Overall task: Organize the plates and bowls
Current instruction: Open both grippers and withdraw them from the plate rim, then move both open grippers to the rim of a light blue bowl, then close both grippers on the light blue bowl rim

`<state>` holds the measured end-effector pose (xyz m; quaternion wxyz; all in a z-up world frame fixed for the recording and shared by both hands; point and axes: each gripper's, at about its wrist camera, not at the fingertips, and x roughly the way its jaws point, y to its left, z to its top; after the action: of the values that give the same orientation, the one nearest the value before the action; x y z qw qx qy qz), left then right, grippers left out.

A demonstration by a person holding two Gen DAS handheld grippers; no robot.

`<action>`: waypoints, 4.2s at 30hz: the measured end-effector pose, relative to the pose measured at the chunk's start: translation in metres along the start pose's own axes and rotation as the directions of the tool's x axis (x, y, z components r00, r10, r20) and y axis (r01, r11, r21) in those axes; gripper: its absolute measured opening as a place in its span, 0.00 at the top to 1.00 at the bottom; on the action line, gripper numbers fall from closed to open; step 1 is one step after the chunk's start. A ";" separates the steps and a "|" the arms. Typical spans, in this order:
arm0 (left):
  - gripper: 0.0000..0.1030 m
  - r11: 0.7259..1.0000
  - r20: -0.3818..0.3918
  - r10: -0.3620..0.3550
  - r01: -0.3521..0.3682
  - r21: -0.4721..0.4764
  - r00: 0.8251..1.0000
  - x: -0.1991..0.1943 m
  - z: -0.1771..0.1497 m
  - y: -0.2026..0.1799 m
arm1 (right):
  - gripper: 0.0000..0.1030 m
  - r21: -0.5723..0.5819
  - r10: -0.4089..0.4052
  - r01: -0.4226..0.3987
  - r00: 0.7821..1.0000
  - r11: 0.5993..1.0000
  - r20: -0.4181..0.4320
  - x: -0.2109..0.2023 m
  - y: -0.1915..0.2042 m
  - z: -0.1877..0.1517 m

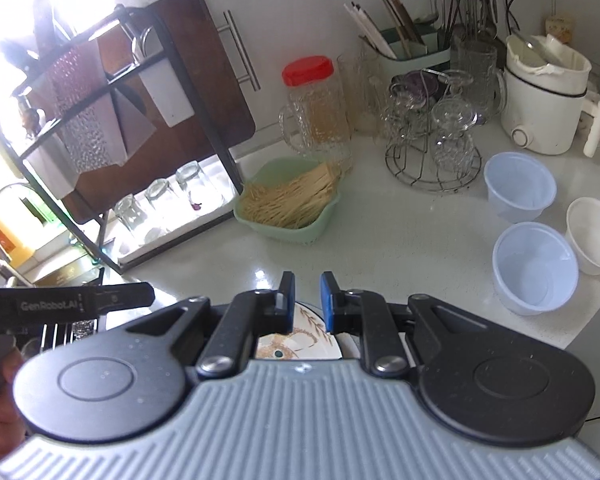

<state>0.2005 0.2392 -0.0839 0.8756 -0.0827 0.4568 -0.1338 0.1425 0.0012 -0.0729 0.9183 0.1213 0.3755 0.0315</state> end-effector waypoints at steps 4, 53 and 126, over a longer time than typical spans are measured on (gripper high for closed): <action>0.67 1.000 0.043 -0.012 0.012 0.001 0.999 -0.015 0.000 -0.008 | 0.83 0.004 0.007 -0.007 1.000 1.000 0.009 -0.010 -0.004 0.001; 0.67 0.992 -0.018 0.122 -0.122 -0.024 0.992 0.108 -0.056 -0.301 | 0.83 -0.047 0.086 -0.086 0.996 0.995 0.005 -0.036 -0.292 -0.006; 0.89 0.983 -0.227 -0.008 -0.034 -0.180 0.974 0.246 -0.013 -0.256 | 0.86 0.290 0.191 -0.155 0.976 0.944 -0.101 0.072 -0.331 -0.027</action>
<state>0.2833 -0.0808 -0.2140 0.8071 -0.1440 0.5647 -0.0943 0.1642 -0.3037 -0.2219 0.8597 0.2803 0.4218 0.0664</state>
